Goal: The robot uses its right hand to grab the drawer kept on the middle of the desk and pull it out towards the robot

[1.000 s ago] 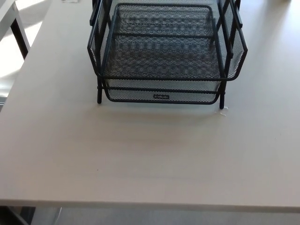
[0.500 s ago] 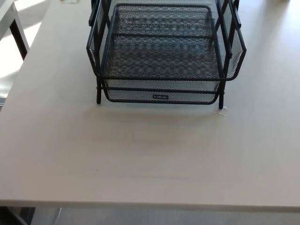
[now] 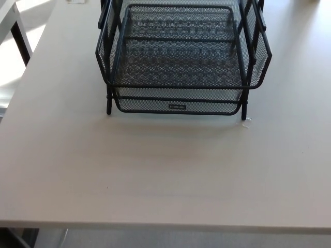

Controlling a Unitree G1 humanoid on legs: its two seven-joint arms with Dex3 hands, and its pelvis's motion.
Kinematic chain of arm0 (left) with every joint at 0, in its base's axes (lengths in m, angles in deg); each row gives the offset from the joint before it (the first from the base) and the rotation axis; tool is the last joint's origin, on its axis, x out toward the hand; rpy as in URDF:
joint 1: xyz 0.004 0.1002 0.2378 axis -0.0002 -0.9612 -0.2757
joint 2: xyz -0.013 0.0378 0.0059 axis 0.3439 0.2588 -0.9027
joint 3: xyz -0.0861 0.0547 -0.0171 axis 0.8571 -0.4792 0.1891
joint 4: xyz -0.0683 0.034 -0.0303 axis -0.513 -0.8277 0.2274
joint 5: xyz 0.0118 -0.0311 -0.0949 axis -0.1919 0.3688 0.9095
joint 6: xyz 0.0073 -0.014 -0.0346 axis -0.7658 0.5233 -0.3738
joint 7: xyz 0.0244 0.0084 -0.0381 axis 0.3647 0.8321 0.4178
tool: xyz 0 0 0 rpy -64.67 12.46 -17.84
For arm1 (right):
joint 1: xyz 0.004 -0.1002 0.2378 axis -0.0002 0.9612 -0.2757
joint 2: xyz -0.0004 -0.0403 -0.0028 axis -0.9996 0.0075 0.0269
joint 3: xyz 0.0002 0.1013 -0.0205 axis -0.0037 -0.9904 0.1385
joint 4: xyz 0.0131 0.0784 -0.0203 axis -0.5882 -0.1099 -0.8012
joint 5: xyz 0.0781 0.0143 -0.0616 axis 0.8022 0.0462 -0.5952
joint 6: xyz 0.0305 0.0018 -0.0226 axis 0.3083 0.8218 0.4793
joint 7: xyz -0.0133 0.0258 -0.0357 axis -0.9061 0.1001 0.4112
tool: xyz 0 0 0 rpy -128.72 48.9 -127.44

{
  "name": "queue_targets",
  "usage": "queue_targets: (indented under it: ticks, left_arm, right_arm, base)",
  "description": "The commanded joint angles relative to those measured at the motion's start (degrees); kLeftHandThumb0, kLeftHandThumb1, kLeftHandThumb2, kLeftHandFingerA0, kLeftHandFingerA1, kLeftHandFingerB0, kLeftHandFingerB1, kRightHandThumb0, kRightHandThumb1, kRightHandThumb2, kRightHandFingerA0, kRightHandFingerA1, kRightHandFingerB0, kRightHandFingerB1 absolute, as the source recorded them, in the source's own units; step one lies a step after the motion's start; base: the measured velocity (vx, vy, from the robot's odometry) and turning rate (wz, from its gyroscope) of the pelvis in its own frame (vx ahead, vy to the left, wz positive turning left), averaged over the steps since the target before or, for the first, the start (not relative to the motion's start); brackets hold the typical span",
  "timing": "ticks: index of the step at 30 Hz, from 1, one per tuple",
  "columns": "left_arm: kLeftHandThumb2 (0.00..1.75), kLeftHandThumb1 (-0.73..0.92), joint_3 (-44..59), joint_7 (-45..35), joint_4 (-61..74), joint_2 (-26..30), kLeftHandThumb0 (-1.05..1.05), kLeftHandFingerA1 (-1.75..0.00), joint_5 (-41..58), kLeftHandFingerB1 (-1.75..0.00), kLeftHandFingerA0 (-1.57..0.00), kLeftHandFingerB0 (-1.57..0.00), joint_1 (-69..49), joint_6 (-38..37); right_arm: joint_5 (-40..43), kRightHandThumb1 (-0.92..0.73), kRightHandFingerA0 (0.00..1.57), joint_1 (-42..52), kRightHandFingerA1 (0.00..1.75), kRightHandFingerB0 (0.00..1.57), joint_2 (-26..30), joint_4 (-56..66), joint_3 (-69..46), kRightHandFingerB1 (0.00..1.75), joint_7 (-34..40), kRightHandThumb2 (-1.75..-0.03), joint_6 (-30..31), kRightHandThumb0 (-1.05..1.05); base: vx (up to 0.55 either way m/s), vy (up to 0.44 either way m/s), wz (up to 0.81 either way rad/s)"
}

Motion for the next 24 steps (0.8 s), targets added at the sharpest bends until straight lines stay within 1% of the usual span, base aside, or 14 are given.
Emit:
queue_targets:
  ticks: [1, 2, 3, 4, 6, 9, 10, 11, 13, 15, 17, 18, 23, 24]
  left_arm:
    - [0.6, 0.7, 1.0, -0.75, 1.89, 0.12, -0.33, -0.91, 0.1, -0.69, -0.58, -0.59, -1.0, 4.25]
    - [0.59, 0.71, 0.83, -0.86, 1.95, 0.48, -0.34, -0.94, -0.14, -0.7, -0.58, -0.58, -1.1, 3.66]
    - [0.61, 0.7, 0.43, -0.77, 1.34, 0.72, -0.34, -0.88, -0.52, -0.66, -0.57, -0.57, -0.76, 3.27]
    - [0.61, 0.71, -0.23, -0.4, -0.17, 0.77, -0.31, -0.86, -0.9, -0.64, -0.56, -0.58, 0.04, 2.39]
    - [0.61, 0.71, -0.27, -0.51, 0.1, 0.36, -0.31, -0.87, -0.66, -0.66, -0.57, -0.58, 0.2, 3.08]
    - [0.61, 0.71, -1.01, 0.05, -1.18, 0.64, -0.31, -0.85, -1.42, -0.65, -0.56, -0.58, 0.76, 1.82]
    - [0.6, 0.71, 0.42, -0.43, 1.39, 0.16, -0.33, -0.9, -0.3, -0.7, -0.57, -0.6, -0.73, 3.54]
    - [0.6, 0.71, 0.92, -1.1, 2.02, -0.12, -0.32, -0.89, 0.53, -0.69, -0.56, -0.59, -0.9, 4.68]
    - [0.6, 0.71, 0.18, -0.78, 1.15, 0.29, -0.32, -0.91, -0.31, -0.7, -0.57, -0.6, -0.39, 3.7]
    - [0.6, 0.71, 1.6, -3.19, 2.88, -0.67, -0.32, -0.91, 2.59, -0.71, -0.56, -0.58, -0.68, 7.48]
    - [0.6, 0.7, 0.77, -2.24, 1.48, -0.94, -0.32, -0.86, 1.74, -0.69, -0.57, -0.59, -0.26, 6.34]
    - [0.61, 0.72, 0.44, -2.29, 1.3, -0.85, -0.3, -0.87, 1.42, -0.66, -0.57, -0.57, -0.02, 6.4]
    - [0.61, 0.7, -0.84, -1.44, 1.0, -0.2, -0.33, -0.86, -0.58, -0.63, -0.55, -0.54, 0.11, 5.5]
    - [0.61, 0.71, -0.85, -1.41, 0.96, -0.26, -0.31, -0.84, -0.51, -0.6, -0.54, -0.55, 0.11, 5.55]
  right_arm:
    - [4.06, -0.75, 0.46, 0.86, 0.47, 0.27, -1.94, 1.99, 4.28, 0.3, -17.59, -0.63, 6.36, -0.82]
    - [3.53, -0.77, 0.5, 1.0, 0.47, 0.27, -1.76, 2.19, 5.15, 0.3, -18.41, -0.64, 6.82, -0.82]
    - [3.25, -0.69, 0.47, 1.17, 0.56, 0.21, -1.68, 2.7, 5.91, 0.43, -20.02, -1.02, 7.77, -0.93]
    - [3.87, -0.74, 0.67, 0.4, 0.46, 0.28, -1.47, 1.82, 6.53, 0.3, -23.72, -0.63, 7.6, -0.79]
    - [6.78, -0.73, 0.47, -2.16, 0.47, 0.33, -2.02, 0.25, 5.42, 0.34, -30.01, -0.62, 10.25, -0.66]
    - [7.84, -0.7, 0.56, -2.82, 0.44, 0.39, -1.9, -1.45, 5.52, 0.33, -31.56, -0.61, 7.91, -0.64]
    - [6.46, -0.58, 0.5, -2.95, 0.55, 0.34, -0.77, -3.08, 7.53, 0.47, -33.4, -0.94, 4.08, -0.77]
    - [7.2, -0.79, 0.5, -2.87, 0.43, 0.39, -0.72, -2.99, 7.34, 0.33, -34.79, -0.65, 3.38, -0.75]
    - [8.7, -0.83, 0.29, -3.09, 0.42, 0.46, -1.29, -2.93, 6.05, 0.35, -33.13, -0.65, 3.28, -0.72]
    - [16.47, -0.83, 0.36, -3.93, 0.46, 0.47, -3.46, -1.96, -0.16, 0.36, -36.03, -0.65, 4.08, -0.63]
    - [12.31, -0.82, 0.37, -5.21, 0.42, 0.48, -2.12, -4.3, 2.75, 0.35, -33.78, -0.65, 3.96, -0.62]
    - [13.58, -0.77, 0.26, -6.17, 0.4, 0.32, -2.56, -5.86, 1.43, 0.32, -32.46, -0.64, 2.54, -0.65]
    - [14.96, -0.75, 0.24, -6.12, 0.39, 0.35, -2.2, -6.07, 0.46, 0.33, -31.96, -0.64, -0.11, -0.68]
    - [18.52, -0.81, 0.34, -7.18, 0.5, 0.36, -3.72, -12.4, -2.88, 0.36, -39.64, -0.65, 2.01, -0.75]
  base:
    - [0.0, 0.0, 0.0]
    - [0.0, 0.0, 0.0]
    - [0.0, 0.0, 0.0]
    - [0.0, 0.0, 0.0]
    - [0.0, 0.0, 0.0]
    - [0.0, 0.0, 0.0]
    - [0.0, 0.0, 0.0]
    - [0.0, 0.0, 0.0]
    - [0.0, 0.0, 0.0]
    - [0.0, 0.0, 0.0]
    - [0.0, 0.0, 0.0]
    - [0.0, 0.0, 0.0]
    - [0.0, 0.0, 0.0]
    - [0.0, 0.0, 0.0]
